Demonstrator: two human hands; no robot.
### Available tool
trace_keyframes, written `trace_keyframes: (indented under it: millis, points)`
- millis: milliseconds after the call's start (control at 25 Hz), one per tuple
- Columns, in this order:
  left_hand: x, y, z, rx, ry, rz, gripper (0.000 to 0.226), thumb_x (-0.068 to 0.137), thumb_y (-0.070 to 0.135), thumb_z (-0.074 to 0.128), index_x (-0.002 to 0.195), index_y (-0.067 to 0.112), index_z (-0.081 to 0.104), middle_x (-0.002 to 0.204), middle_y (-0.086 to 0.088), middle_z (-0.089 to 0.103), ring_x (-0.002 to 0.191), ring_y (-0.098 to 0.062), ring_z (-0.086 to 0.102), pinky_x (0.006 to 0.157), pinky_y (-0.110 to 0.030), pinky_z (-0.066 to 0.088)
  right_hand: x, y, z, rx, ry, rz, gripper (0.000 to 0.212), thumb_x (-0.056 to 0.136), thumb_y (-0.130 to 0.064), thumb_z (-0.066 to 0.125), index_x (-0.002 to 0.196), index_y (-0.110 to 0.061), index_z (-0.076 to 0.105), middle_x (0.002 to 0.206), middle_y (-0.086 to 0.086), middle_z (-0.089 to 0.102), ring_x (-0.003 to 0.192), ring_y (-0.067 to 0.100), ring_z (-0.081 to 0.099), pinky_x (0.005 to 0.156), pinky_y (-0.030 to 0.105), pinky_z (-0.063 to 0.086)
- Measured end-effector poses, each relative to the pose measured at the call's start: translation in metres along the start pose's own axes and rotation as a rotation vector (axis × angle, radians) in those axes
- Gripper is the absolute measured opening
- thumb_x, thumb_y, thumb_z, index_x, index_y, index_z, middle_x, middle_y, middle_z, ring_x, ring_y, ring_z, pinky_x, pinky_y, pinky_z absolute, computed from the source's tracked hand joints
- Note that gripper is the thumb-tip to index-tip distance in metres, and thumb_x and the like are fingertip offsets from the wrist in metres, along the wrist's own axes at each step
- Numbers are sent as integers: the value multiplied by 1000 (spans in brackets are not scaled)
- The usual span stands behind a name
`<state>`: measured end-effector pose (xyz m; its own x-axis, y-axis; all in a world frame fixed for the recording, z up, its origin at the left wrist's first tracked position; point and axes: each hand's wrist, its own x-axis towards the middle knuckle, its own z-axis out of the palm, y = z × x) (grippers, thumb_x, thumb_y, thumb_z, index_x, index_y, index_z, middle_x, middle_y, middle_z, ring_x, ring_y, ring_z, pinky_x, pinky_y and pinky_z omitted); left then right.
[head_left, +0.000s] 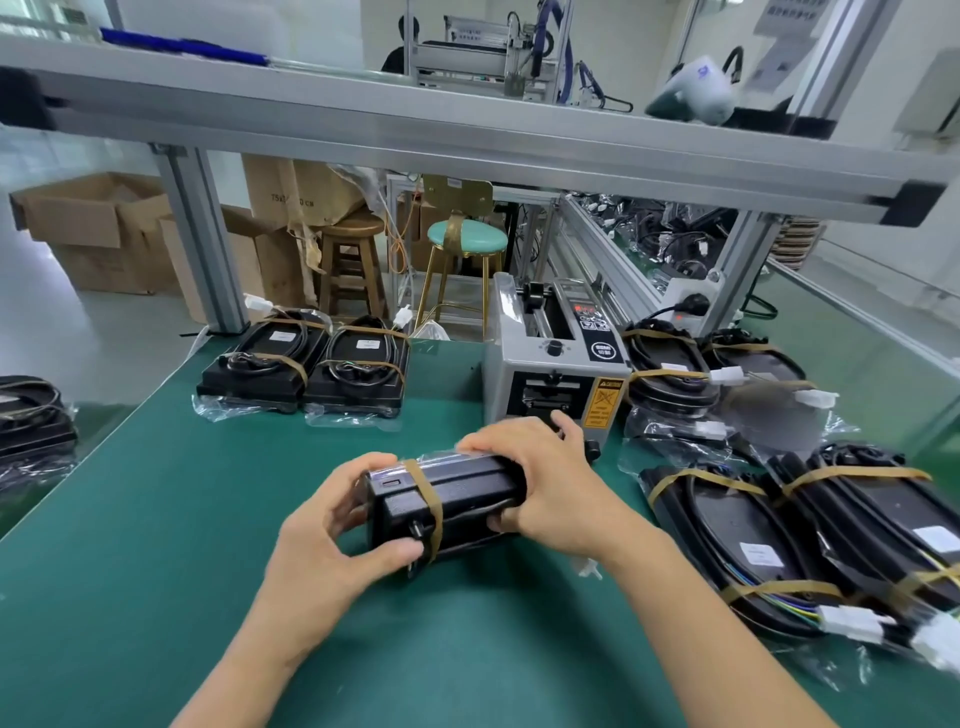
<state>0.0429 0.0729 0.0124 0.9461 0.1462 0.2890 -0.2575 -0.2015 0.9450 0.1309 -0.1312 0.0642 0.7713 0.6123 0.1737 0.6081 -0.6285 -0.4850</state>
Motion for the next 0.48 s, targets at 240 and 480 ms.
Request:
trace_keyframes:
  millis: [240, 480]
  points:
    - [-10, -12, -7, 49, 263, 18, 77, 48, -11, 86, 102, 41, 66, 104, 16, 70, 99, -2, 65, 95, -13, 43, -12, 23, 3, 422, 574, 518, 29, 87, -9, 59, 113, -21, 68, 117, -3, 65, 108, 12, 58, 98, 27, 42]
    - [-17, 0, 10, 86, 344, -33, 75, 46, -12, 86, 88, 46, 64, 95, 23, 69, 90, 4, 63, 90, -15, 44, 24, 26, 2, 689, 797, 768, 23, 89, -15, 63, 67, -10, 68, 79, 1, 72, 95, 29, 66, 76, 35, 52]
